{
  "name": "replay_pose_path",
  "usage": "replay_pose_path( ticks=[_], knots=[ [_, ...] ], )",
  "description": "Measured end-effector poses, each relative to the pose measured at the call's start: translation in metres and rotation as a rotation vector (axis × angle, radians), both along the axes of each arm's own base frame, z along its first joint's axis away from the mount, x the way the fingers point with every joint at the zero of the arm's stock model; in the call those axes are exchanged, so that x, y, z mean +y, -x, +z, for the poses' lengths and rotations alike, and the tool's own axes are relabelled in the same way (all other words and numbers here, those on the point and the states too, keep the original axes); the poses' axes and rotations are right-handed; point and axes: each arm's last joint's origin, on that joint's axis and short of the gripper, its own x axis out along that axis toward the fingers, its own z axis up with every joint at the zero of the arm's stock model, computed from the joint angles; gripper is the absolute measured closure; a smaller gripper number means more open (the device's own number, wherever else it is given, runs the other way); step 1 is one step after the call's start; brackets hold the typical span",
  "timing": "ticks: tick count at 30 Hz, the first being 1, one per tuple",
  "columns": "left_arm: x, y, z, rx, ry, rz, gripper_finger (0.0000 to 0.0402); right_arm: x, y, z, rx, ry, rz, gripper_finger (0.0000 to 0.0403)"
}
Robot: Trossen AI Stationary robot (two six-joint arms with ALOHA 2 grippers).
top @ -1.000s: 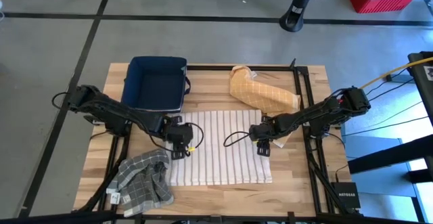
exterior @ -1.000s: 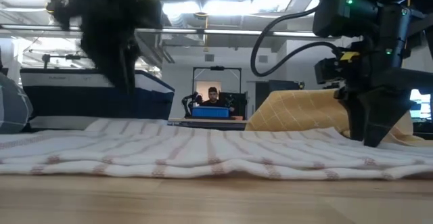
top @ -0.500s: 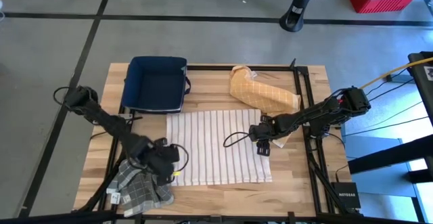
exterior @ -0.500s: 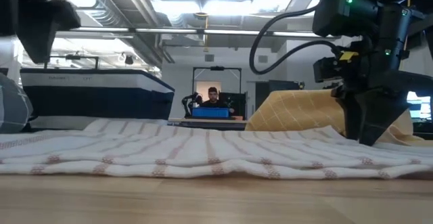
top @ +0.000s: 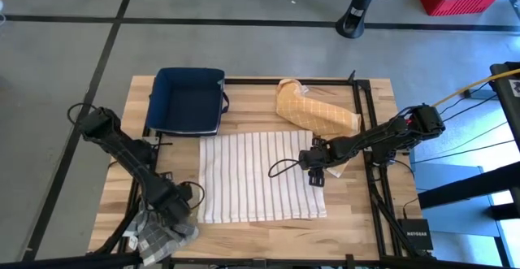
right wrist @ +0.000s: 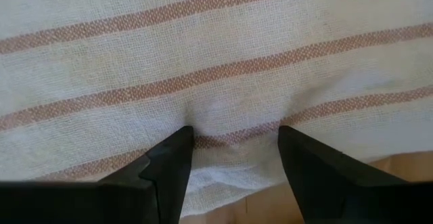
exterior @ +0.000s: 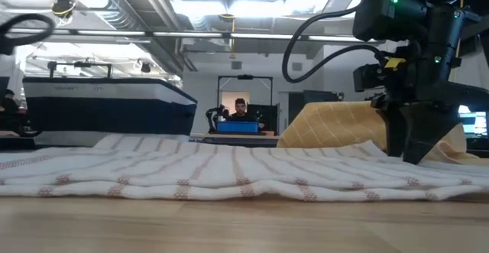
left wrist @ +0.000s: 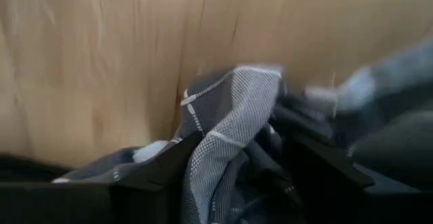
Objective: Fold towel
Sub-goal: Fold the white towel
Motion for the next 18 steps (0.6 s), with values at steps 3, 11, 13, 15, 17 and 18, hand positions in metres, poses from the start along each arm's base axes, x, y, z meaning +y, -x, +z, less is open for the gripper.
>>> replay_pose_path(
  ticks=[3, 11, 13, 15, 17, 18],
  knots=[
    [0.003, -0.006, 0.005, -0.001, 0.005, -0.009, 0.0203, 0.0, -0.002, 0.0, -0.023, 0.02, 0.005, 0.0182],
    [0.005, -0.041, 0.068, -0.186, -0.033, -0.032, 0.0204, 0.003, -0.005, 0.01, 0.027, -0.064, 0.013, 0.0182],
    [0.011, -0.048, 0.083, -0.352, -0.149, -0.067, 0.0204, 0.004, -0.007, 0.013, 0.021, -0.076, 0.018, 0.0182],
    [0.017, -0.056, 0.088, -0.518, -0.294, -0.099, 0.0204, 0.004, -0.01, 0.017, 0.009, -0.08, 0.021, 0.0182],
    [0.023, -0.064, 0.084, -0.631, -0.427, -0.133, 0.0204, 0.005, -0.012, 0.019, 0.0, -0.082, 0.022, 0.0182],
    [0.026, -0.069, 0.078, -0.663, -0.457, -0.137, 0.0204, 0.005, -0.013, 0.02, -0.007, -0.083, 0.022, 0.0182]
  ],
)
